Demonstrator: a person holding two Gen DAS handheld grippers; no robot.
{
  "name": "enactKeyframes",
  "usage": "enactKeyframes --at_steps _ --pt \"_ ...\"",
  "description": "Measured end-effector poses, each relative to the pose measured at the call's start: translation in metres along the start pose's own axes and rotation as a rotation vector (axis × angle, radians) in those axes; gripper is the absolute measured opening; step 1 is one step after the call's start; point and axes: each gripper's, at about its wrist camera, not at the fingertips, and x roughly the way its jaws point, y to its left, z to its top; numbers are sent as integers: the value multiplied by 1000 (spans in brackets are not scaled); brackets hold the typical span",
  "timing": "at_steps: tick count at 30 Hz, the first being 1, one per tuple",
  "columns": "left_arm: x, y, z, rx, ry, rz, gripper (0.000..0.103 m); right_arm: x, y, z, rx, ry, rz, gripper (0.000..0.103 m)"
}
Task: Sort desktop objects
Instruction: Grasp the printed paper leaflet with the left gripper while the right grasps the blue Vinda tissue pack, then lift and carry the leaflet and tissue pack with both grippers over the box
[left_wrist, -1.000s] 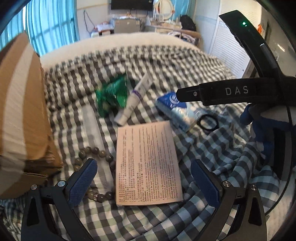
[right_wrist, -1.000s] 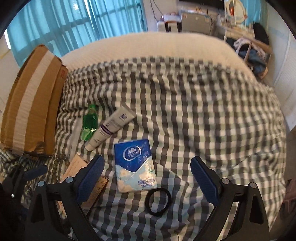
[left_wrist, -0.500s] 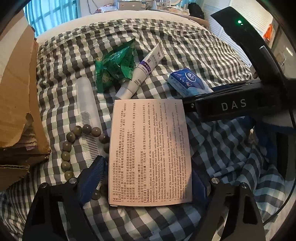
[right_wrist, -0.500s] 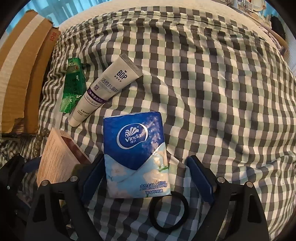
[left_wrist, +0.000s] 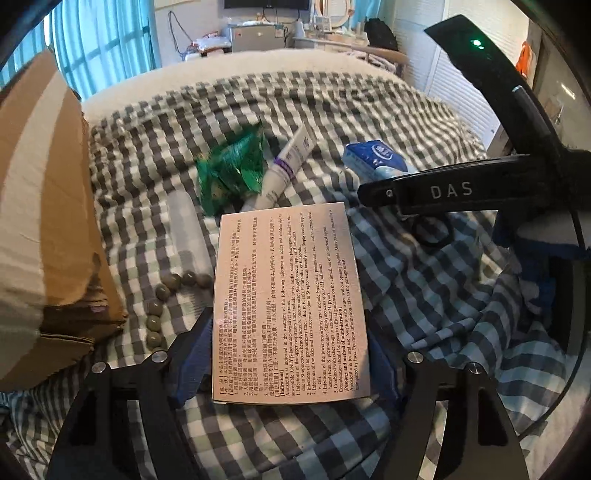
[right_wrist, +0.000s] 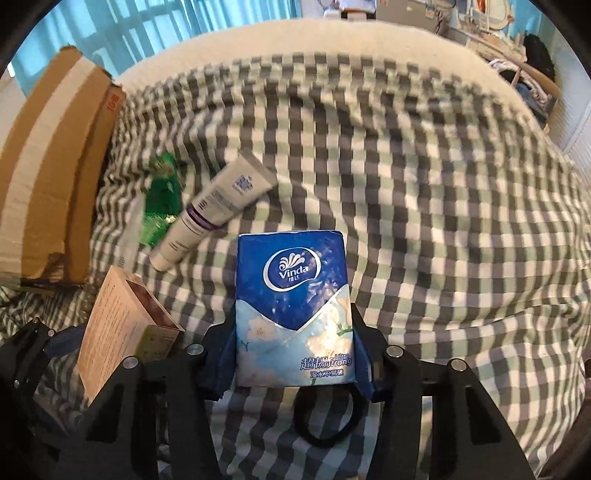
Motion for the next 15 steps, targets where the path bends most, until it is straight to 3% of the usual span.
enactKeyframes --at_steps 7,15 --pt "-36 -1 3 28 -94 25 75 -49 -4 5 30 -149 -63 51" --pt "-88 -5 15 56 -225 64 75 -123 -12 3 129 -416 -18 51"
